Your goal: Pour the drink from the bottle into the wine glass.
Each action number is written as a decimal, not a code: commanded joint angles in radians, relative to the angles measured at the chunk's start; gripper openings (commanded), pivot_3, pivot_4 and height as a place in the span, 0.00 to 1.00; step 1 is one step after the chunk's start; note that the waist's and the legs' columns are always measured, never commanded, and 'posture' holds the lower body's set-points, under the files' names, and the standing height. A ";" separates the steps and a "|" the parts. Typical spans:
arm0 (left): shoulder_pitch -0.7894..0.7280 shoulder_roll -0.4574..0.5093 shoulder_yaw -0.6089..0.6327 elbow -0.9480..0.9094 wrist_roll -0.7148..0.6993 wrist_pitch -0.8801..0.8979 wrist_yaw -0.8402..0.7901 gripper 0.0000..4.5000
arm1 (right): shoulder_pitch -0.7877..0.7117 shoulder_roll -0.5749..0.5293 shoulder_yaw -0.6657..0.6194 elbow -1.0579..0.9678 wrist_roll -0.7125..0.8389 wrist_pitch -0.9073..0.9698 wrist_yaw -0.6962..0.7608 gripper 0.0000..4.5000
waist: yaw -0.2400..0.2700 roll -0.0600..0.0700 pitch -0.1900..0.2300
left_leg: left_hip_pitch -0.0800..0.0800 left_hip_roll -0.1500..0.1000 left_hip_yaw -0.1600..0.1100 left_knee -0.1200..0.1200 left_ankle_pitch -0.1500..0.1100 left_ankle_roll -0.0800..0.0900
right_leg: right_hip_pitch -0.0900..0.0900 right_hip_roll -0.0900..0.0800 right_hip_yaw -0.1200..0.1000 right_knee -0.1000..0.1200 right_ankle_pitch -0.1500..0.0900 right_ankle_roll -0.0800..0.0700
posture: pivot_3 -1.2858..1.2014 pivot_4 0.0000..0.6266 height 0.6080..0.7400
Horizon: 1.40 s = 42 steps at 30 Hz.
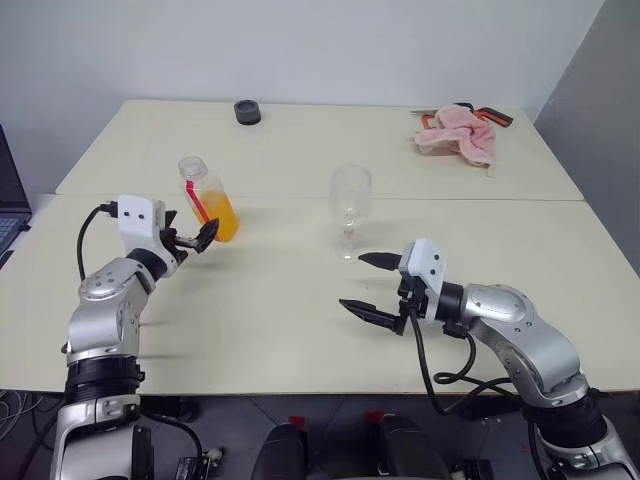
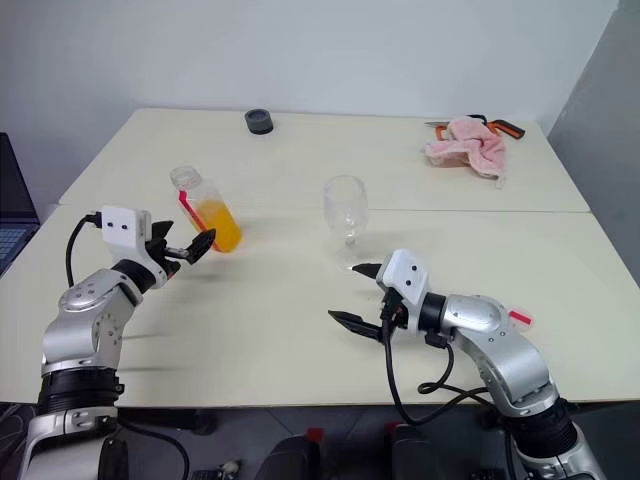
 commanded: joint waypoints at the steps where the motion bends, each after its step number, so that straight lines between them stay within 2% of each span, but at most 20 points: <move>1: -0.044 0.013 -0.008 0.038 0.017 -0.045 -0.020 1.00 | -0.017 -0.005 -0.007 -0.046 0.016 -0.002 -0.003 0.99 | -0.001 0.000 0.000 | 0.000 0.000 0.000 0.000 0.000 0.000 | 0.000 0.000 0.000 0.000 0.000 0.000 | 0.52 0.24 1.00; 17: -0.269 0.010 -0.048 0.399 0.081 -0.224 -0.089 1.00 | -0.022 -0.009 -0.005 -0.042 0.014 -0.007 -0.002 0.99 | 0.001 0.000 0.000 | -0.007 0.000 -0.002 0.002 0.000 0.000 | -0.001 -0.001 -0.010 0.000 0.000 0.000 | 0.52 0.24 1.00; 20: -0.317 0.009 -0.056 0.476 0.097 -0.271 -0.101 0.88 | -0.023 -0.009 -0.005 -0.042 0.015 -0.007 -0.002 1.00 | 0.001 0.000 0.000 | -0.009 0.000 -0.004 0.003 0.000 0.000 | -0.001 -0.002 -0.013 0.000 0.000 0.000 | 0.52 0.24 1.00; 26: -0.367 0.001 -0.060 0.571 0.115 -0.331 -0.118 0.46 | -0.020 -0.007 -0.009 -0.047 0.015 -0.010 -0.007 1.00 | 0.000 0.000 0.000 | -0.010 0.000 -0.005 0.003 0.000 0.000 | -0.001 -0.002 -0.013 -0.001 0.000 0.000 | 0.52 0.24 1.00; 28: -0.368 -0.003 -0.062 0.581 0.116 -0.343 -0.122 0.39 | -0.018 -0.007 -0.010 -0.049 0.014 -0.011 -0.010 1.00 | 0.000 0.000 0.000 | -0.010 0.000 -0.005 0.003 0.000 0.000 | -0.001 -0.002 -0.014 0.000 0.000 0.000 | 0.52 0.24 1.00; 34: -0.329 -0.023 -0.068 0.513 0.113 -0.347 -0.119 0.39 | -0.014 -0.017 -0.037 -0.077 0.018 -0.016 -0.026 1.00 | 0.001 0.000 0.000 | -0.010 -0.001 -0.005 0.003 0.000 -0.001 | -0.001 -0.002 -0.014 0.000 0.000 0.000 | 0.52 0.24 1.00; 42: -0.239 -0.061 -0.147 0.144 0.119 -0.201 -0.112 0.39 | -0.043 -0.048 -0.161 -0.178 0.105 0.072 -0.080 1.00 | 0.004 0.000 0.000 | -0.012 -0.001 -0.007 0.004 0.001 -0.001 | -0.001 -0.003 -0.015 -0.001 0.000 0.000 | 0.52 0.24 1.00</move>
